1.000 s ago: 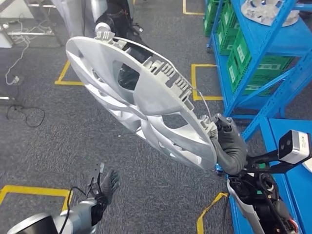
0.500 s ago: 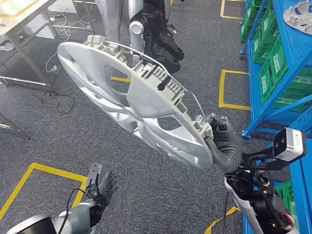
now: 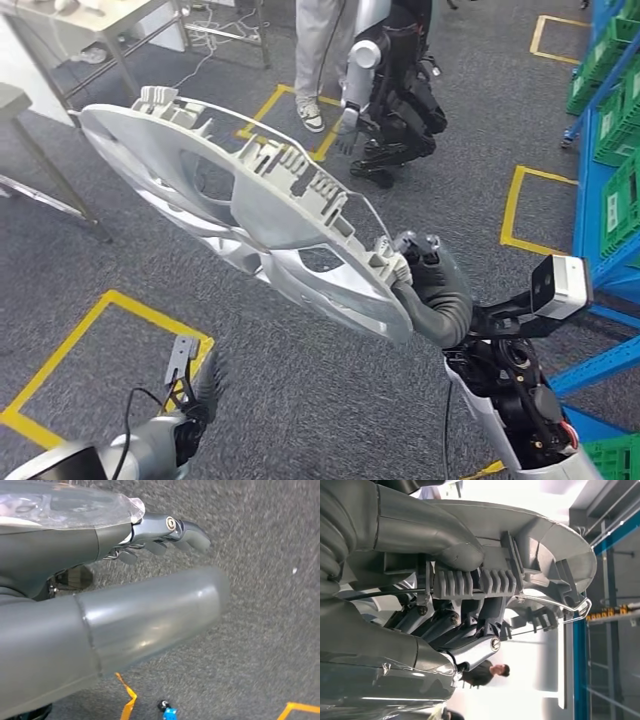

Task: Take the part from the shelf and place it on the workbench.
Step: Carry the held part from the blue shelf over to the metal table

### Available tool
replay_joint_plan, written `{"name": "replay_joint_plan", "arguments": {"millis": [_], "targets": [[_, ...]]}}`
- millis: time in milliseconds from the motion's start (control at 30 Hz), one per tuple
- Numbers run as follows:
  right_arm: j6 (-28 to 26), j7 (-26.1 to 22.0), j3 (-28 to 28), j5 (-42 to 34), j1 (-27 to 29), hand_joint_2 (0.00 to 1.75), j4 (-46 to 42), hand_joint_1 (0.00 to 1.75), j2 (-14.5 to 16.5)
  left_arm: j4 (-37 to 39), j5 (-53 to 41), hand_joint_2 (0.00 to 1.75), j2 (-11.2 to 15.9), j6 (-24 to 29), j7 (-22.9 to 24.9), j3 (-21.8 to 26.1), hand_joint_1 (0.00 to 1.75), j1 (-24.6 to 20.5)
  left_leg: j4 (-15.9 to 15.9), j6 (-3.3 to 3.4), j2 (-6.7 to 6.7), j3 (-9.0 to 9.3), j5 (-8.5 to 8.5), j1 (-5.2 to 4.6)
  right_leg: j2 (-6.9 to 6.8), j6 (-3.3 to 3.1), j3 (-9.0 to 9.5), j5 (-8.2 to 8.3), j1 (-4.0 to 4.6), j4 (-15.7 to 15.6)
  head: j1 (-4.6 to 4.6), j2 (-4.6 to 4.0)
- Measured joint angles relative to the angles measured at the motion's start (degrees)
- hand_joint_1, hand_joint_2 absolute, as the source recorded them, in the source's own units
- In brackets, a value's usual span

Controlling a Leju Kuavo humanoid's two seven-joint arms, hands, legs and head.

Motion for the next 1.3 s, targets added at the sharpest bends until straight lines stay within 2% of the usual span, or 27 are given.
{"name": "replay_joint_plan", "arguments": {"millis": [67,100,133,167,200,267,333,400,433,500,533,567,600,633,667,733,800,833,933,1000,1067,1100,1133,1167,1200,1233,1300], "targets": [[0.3,-0.2,0.0,0.3,0.1,1.75,0.3,1.75,0.0,0.0,0.0,0.0,0.0,0.0,0.0,0.0,0.0,-0.1,0.0,0.36,-1.17,0.02,0.0,-0.14,2.71,0.01,-3.76,-3.68,-0.06,8.4,0.44,0.0],[0.4,-0.4,0.0,0.5,0.1,1.75,0.5,1.75,0.0,0.0,0.0,0.0,0.0,0.1,0.0,0.0,0.0,-0.1,0.0,0.42,-1.9,0.04,0.0,-0.26,3.25,-0.06,-5.47,-4.59,-0.03,11.7,0.55,0.0],[0.6,-0.5,0.0,0.8,0.2,1.75,0.7,1.75,0.0,0.0,0.0,0.0,-0.1,0.2,0.0,0.0,0.0,0.0,0.0,0.47,-2.68,0.07,0.0,-0.39,3.53,-0.23,-6.34,-4.37,0.02,13.1,0.6,0.0],[0.8,-0.7,0.0,1.2,0.3,1.75,0.9,1.75,0.0,0.0,0.0,0.0,-0.1,0.3,0.0,0.0,0.0,0.0,0.1,0.49,-3.52,0.12,0.0,-0.49,3.76,-0.5,-6.19,-3.0,0.13,12.0,0.61,0.0],[0.9,-0.7,0.0,1.4,0.3,1.75,1.1,1.75,0.0,0.0,0.0,0.0,-0.1,0.3,0.0,0.0,0.0,0.0,0.1,0.49,-4.39,0.2,0.01,-0.57,4.23,-0.91,-5.08,-0.77,0.26,8.9,0.62,0.0],[1.0,-0.8,-0.1,1.7,0.4,1.75,1.3,1.75,0.0,0.0,0.0,0.0,-0.2,0.4,0.0,0.0,0.0,0.0,0.1,0.39,-5.91,0.21,0.04,-0.65,6.9,-1.94,-1.88,3.49,0.38,1.0,0.58,0.0],[1.1,-0.8,-0.1,1.7,0.3,1.75,1.4,1.75,0.1,0.0,0.0,0.0,-0.4,0.5,0.0,0.0,0.0,0.0,0.1,-0.08,-7.23,-0.24,0.28,-0.36,8.82,-2.54,0.04,4.8,0.45,-3.2,0.56,0.0],[1.2,-0.9,-0.1,1.8,0.3,1.75,1.5,1.75,0.2,0.0,0.0,0.0,-0.3,0.5,0.0,0.0,0.0,0.2,-0.1,-0.87,-8.5,-0.69,0.7,-0.11,7.86,-2.66,0.75,4.6,0.38,-4.4,0.7,0.0],[1.2,-0.9,-0.1,1.8,0.3,1.75,1.5,1.75,0.3,0.0,0.0,0.0,-0.2,0.5,0.0,0.0,0.0,0.3,0.0,-1.19,-8.05,-0.87,0.64,-0.23,7.1,-2.71,1.1,4.73,0.26,-5.0,0.73,0.0],[1.2,-0.9,-0.2,1.9,0.3,1.75,1.6,1.75,0.5,0.0,0.0,0.0,-0.1,0.5,0.0,0.0,0.0,0.3,3.0,-1.69,-4.74,-2.43,-1.26,-0.56,5.55,-2.82,1.73,5.13,-0.05,-6.2,0.21,0.0],[1.2,-0.9,-0.2,1.9,0.3,1.75,1.7,1.75,0.6,0.0,0.0,0.0,-0.1,0.5,0.0,0.0,0.0,0.2,6.4,-1.92,-2.59,-4.08,-3.0,-0.51,4.77,-2.89,1.84,5.25,0.09,-6.4,-0.09,0.0],[1.2,-0.9,-0.2,1.9,0.3,1.75,1.9,1.75,0.6,0.0,0.0,0.0,0.0,0.5,0.0,0.0,0.0,0.1,10.4,-2.21,-1.3,-6.07,-4.76,-0.36,3.92,-3.0,1.82,5.23,0.15,-6.4,-0.36,0.0],[1.2,-0.9,-0.2,1.9,0.4,1.75,2.0,1.75,0.6,0.0,0.0,0.0,-0.1,0.5,0.0,0.0,0.0,0.1,13.8,-2.5,-0.69,-7.77,-5.88,-0.16,3.06,-3.02,1.78,5.17,0.19,-6.3,-0.43,0.0],[1.2,-0.9,-0.2,1.9,0.5,1.75,2.1,1.75,0.6,0.0,-0.1,0.0,-0.1,0.5,0.1,0.0,0.0,0.1,15.6,-2.76,-0.37,-8.66,-6.1,0.06,2.2,-3.02,1.77,5.09,0.22,-6.3,-0.49,0.0],[1.1,-0.8,-0.2,1.9,0.5,1.75,2.2,1.75,0.6,0.0,-0.1,0.0,-0.1,0.5,0.1,0.0,0.0,0.2,15.0,-2.97,-0.12,-8.36,-5.31,0.26,1.4,-2.95,1.76,4.97,0.21,-6.2,-0.55,0.0],[1.0,-0.7,-0.2,1.9,0.5,1.75,2.4,1.75,0.6,0.0,-0.3,0.0,-0.1,0.5,0.1,0.0,0.0,0.2,7.8,-3.27,1.24,-4.41,-1.92,0.53,-0.06,-2.56,1.77,4.58,0.14,-5.8,-0.71,0.0],[0.8,-0.6,-0.3,1.8,0.5,1.75,2.4,1.75,0.6,0.0,-0.4,0.0,-0.2,0.5,0.2,0.0,0.0,-0.1,1.3,-2.85,2.89,-0.84,0.13,0.25,-1.2,-1.9,1.7,4.05,0.36,-5.3,-0.86,0.0],[0.7,-0.5,-0.3,1.8,0.5,1.75,2.4,1.75,0.6,0.0,-0.4,0.0,-0.2,0.5,0.3,0.0,0.0,-0.2,0.2,-2.42,3.17,-0.28,0.24,0.04,-1.65,-1.54,1.74,3.84,0.53,-5.1,-0.8,0.0],[0.5,-0.5,-0.4,1.6,0.5,1.75,2.3,1.75,0.6,0.0,-0.6,0.0,-0.2,0.5,0.6,0.0,0.0,-0.2,0.2,-1.04,1.56,-0.37,0.13,-0.1,-2.44,-0.55,2.11,3.25,0.57,-5.0,-0.33,0.0],[0.4,-0.4,-0.6,1.6,0.6,1.75,2.3,1.75,0.6,0.0,-0.7,0.0,-0.2,0.5,0.7,0.0,0.0,-0.3,0.0,-0.25,0.53,-0.17,0.2,0.19,-0.18,-0.08,0.97,1.02,0.29,-2.0,0.01,0.0],[0.4,-0.4,-0.7,1.6,0.8,1.75,2.3,1.75,0.5,0.0,-0.8,0.0,-0.3,0.5,0.7,0.0,0.0,-0.4,0.0,0.25,-0.56,-0.11,0.23,0.21,2.74,0.09,-2.45,-2.94,0.2,5.8,0.4,0.0],[0.4,-0.4,-0.7,1.6,0.9,1.75,2.3,1.75,0.5,0.0,-0.8,0.0,-0.3,0.5,0.7,0.0,0.0,-0.4,0.0,0.36,-1.22,-0.12,0.24,0.1,3.33,0.09,-4.38,-4.49,0.23,9.9,0.51,0.0],[0.4,-0.4,-0.7,1.6,1.1,1.75,2.3,1.75,0.5,0.0,-0.8,0.0,-0.4,0.5,0.8,0.0,0.0,-0.4,0.0,0.41,-1.96,-0.11,0.23,-0.03,3.59,0.03,-5.73,-5.08,0.27,12.6,0.56,0.0],[0.4,-0.4,-0.8,1.6,1.3,1.75,2.3,1.75,0.5,0.0,-0.8,0.0,-0.4,0.5,0.8,0.0,0.0,-0.3,0.0,0.43,-2.78,-0.09,0.24,-0.14,3.71,-0.12,-6.08,-4.44,0.29,13.0,0.57,0.0],[0.4,-0.4,-0.8,1.6,1.4,1.75,2.3,1.75,0.5,0.0,-0.8,0.0,-0.4,0.5,0.8,0.0,0.0,-0.3,0.1,0.42,-3.63,-0.04,0.24,-0.2,3.94,-0.35,-5.3,-2.67,0.3,10.9,0.57,0.0],[0.4,-0.4,-0.8,1.6,1.4,1.75,2.3,1.75,0.5,0.0,-0.9,0.0,-0.5,0.5,0.8,0.0,0.0,-0.3,0.1,0.41,-4.46,0.02,0.25,-0.22,4.66,-0.66,-3.61,-0.19,0.3,6.8,0.6,0.0],[0.4,-0.4,-0.8,1.6,1.4,1.75,2.3,1.75,0.5,0.0,-0.9,0.0,-0.6,0.5,0.8,0.0,0.0,-0.4,0.2,0.16,-5.92,-0.06,0.37,-0.19,7.61,-1.27,-0.25,3.24,0.14,-0.9,0.55,0.0]]}}
